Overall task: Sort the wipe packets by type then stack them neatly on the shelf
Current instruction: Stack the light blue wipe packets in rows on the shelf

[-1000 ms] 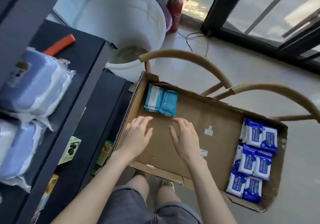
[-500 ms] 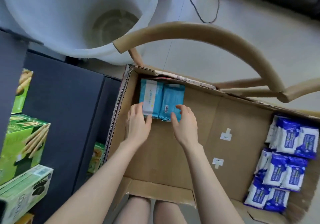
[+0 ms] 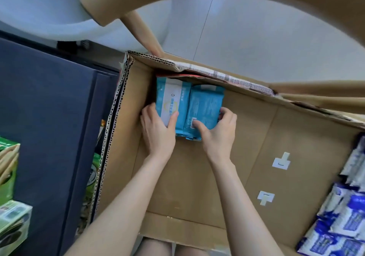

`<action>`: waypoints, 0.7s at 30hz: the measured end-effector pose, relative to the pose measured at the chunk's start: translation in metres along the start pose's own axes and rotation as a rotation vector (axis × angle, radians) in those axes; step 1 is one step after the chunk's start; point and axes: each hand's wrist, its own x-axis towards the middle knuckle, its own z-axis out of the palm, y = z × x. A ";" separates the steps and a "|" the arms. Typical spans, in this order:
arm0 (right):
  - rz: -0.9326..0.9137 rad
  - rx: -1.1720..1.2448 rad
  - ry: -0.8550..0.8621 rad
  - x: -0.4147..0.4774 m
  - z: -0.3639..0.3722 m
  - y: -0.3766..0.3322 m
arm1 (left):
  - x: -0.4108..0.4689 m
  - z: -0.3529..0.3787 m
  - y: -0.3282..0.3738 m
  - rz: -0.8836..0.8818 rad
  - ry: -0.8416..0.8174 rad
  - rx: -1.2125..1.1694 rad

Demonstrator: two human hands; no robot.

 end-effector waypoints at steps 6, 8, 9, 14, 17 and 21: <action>0.061 0.030 -0.017 -0.002 0.002 -0.001 | -0.001 -0.007 0.007 -0.001 0.041 0.012; 0.056 0.068 -0.021 -0.008 -0.004 -0.004 | -0.003 -0.013 0.012 -0.042 0.012 -0.032; 0.061 0.120 -0.028 -0.011 -0.008 -0.006 | -0.004 -0.016 0.015 -0.059 -0.011 -0.053; 0.097 0.360 -0.062 -0.032 -0.037 -0.015 | -0.022 -0.043 0.024 -0.080 -0.088 -0.212; 0.092 0.488 -0.118 -0.054 -0.058 -0.020 | -0.046 -0.067 0.027 -0.124 -0.170 -0.447; 0.090 0.638 -0.212 -0.096 -0.086 -0.025 | -0.096 -0.101 0.032 -0.141 -0.284 -0.676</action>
